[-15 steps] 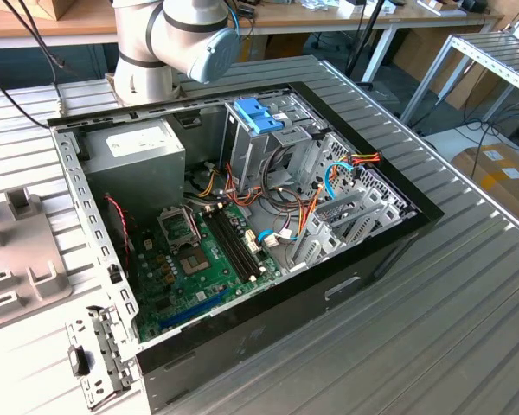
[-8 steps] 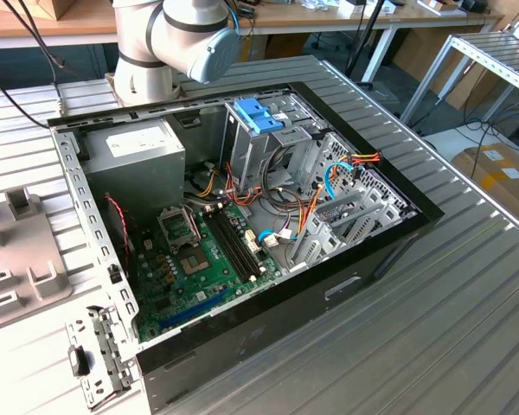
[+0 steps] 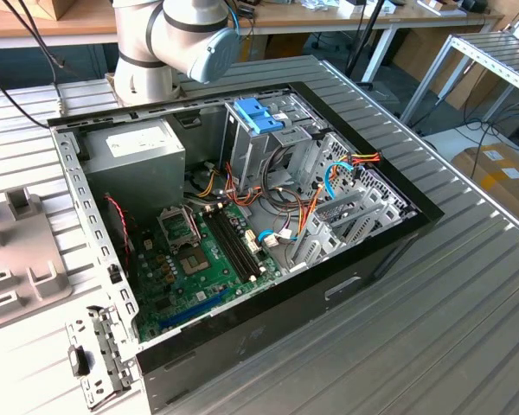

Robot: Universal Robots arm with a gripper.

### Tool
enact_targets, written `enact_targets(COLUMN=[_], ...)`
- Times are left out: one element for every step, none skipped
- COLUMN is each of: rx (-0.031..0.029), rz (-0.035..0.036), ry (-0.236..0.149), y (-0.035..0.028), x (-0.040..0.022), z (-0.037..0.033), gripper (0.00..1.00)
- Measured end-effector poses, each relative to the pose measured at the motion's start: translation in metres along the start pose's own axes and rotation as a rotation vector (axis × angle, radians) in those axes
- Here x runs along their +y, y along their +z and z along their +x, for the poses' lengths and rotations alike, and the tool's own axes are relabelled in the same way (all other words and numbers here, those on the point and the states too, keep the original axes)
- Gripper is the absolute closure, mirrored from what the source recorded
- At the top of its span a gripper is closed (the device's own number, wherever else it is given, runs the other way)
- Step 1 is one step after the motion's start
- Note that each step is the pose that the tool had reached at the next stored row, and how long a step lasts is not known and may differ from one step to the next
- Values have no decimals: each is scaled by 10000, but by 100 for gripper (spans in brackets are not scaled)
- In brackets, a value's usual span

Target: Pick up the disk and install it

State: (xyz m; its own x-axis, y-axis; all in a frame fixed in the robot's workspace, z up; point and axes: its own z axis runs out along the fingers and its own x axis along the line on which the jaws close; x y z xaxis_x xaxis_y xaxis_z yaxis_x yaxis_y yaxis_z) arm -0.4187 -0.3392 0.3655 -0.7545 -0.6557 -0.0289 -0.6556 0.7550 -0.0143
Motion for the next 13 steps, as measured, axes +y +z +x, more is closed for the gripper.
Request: enact_targets(rx=[-1,-2,-3,-5,-6,-7,-8,-10,-11,-12,-13,-14,-15], rz=[-2,-4,-6,-9,-12,-15,-16,-19,-21,-23,-24,-27,-29], ry=[-61,-129,-202,-330,-428,-511,-572,-675,-737,-800,-863,-938,-1024], y=[0,0,0,0,0,0,0,0,0,0,0,0,0], x=[0,0,0,0,0,0,0,0,0,0,0,0,0], z=[0,0,0,0,0,0,0,0,0,0,0,0,0], gripper=[89,89,89,89,89,89,89,89,89,89,89,89,89])
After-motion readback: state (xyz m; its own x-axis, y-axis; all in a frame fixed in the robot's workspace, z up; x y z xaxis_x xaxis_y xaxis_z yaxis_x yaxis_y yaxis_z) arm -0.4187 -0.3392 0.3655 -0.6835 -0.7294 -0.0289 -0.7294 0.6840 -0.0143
